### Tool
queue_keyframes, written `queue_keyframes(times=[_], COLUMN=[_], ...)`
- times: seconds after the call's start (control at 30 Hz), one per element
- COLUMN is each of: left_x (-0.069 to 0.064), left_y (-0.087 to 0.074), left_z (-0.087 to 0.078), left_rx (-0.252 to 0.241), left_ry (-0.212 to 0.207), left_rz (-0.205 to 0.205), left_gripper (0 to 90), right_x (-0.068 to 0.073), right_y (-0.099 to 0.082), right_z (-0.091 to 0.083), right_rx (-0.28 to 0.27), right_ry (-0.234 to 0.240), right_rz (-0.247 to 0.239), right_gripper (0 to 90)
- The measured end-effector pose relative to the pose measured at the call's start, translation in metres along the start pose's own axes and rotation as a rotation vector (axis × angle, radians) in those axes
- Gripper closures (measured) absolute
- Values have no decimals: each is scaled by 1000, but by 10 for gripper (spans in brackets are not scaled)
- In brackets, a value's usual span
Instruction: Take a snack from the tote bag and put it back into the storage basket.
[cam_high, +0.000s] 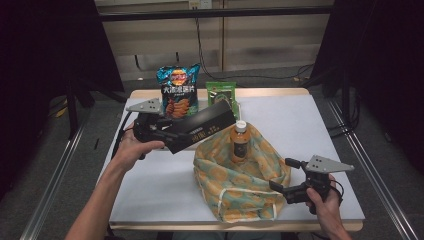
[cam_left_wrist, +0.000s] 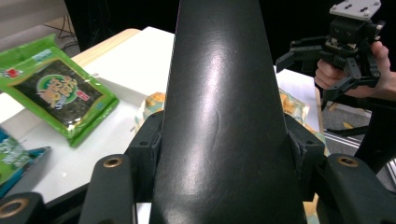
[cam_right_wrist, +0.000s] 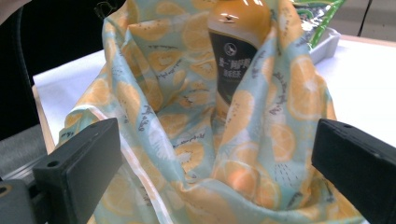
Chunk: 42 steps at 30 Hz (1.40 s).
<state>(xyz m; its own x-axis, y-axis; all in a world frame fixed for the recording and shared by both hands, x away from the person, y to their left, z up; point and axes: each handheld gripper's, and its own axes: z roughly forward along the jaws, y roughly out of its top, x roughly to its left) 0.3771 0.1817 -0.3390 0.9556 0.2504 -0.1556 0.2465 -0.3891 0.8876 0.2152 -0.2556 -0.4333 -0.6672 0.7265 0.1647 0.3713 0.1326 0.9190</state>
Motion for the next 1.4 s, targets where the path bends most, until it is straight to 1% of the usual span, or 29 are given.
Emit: queue_keyframes(times=[0.03,0.13,0.17,0.2,0.23,0.27,0.3,0.37,0.4,0.47,0.53,0.6,0.67,0.8,0.83,0.93,0.97,1.07,1.13,1.17,1.2,1.23,1.3,1.37,1.4], left_x=[3,12,15,18,22,23,27,33,37,43,50,56,60,68,71,75,77,81,82,84,84,85,88,91,92], left_y=[0,-2,-3,-4,-5,-6,-7,-7,-8,-11,-14,-16,-18,-22,-23,-25,-25,-23,-22,-21,-21,-22,-24,-27,-29], left_z=[-1,-4,-4,-5,-5,-4,-4,-4,-4,-3,-1,1,2,9,11,17,19,24,27,29,32,33,38,42,44], left_rx=[3,18,16,21,28,28,48,69,66,87,99,110,101,107,114,132,138,162,158,167,163,179,187,190,205], left_ry=[9,38,37,39,42,45,56,66,63,67,67,86,90,102,100,109,107,119,115,110,104,111,113,106,113], left_rz=[-3,-8,-12,-15,-19,-28,-25,-22,-33,-27,-36,-36,-51,-52,-45,-45,-47,-40,-46,-35,-35,-26,-33,-40,-40], left_gripper=[430,430,430,429,430,430,430,429,430,429,430,430,430,430,430,430,430,430,430,430,430,430,430,430,430], right_x=[0,-3,-3,-3,-2,-3,-3,-4,-5,-5,-5,-5,-5,-5,-5,-5,-5,-6,-5,-5,-5,-6,-6,-6,-5], right_y=[0,1,1,0,-1,-2,-3,-5,-5,-5,-5,-5,-6,-6,-6,-6,-6,-6,-6,-6,-6,-7,-7,-7,-7], right_z=[-1,-5,-5,-6,-7,-8,-8,-7,-7,-8,-8,-9,-8,-7,-7,-6,-6,-6,-6,-6,-6,-6,-6,-6,-6], right_rx=[-7,-31,-35,-37,-42,-45,-41,-32,-31,-33,-42,-45,-40,-37,-34,-32,-32,-32,-33,-32,-29,-29,-28,-29,-28], right_ry=[-16,-56,-62,-68,-78,-80,-81,-88,-90,-97,-94,-95,-93,-83,-80,-81,-80,-79,-76,-74,-74,-73,-75,-70,-67], right_rz=[5,-9,-12,-27,-29,-30,-29,-23,-19,-29,-32,-33,-43,-42,-44,-43,-39,-41,-40,-42,-41,-41,-40,-40,-40], right_gripper=[12,24,35,50,53,53,55,66,66,67,67,66,66,65,64,57,56,55,54,53,53,53,53,53,52])
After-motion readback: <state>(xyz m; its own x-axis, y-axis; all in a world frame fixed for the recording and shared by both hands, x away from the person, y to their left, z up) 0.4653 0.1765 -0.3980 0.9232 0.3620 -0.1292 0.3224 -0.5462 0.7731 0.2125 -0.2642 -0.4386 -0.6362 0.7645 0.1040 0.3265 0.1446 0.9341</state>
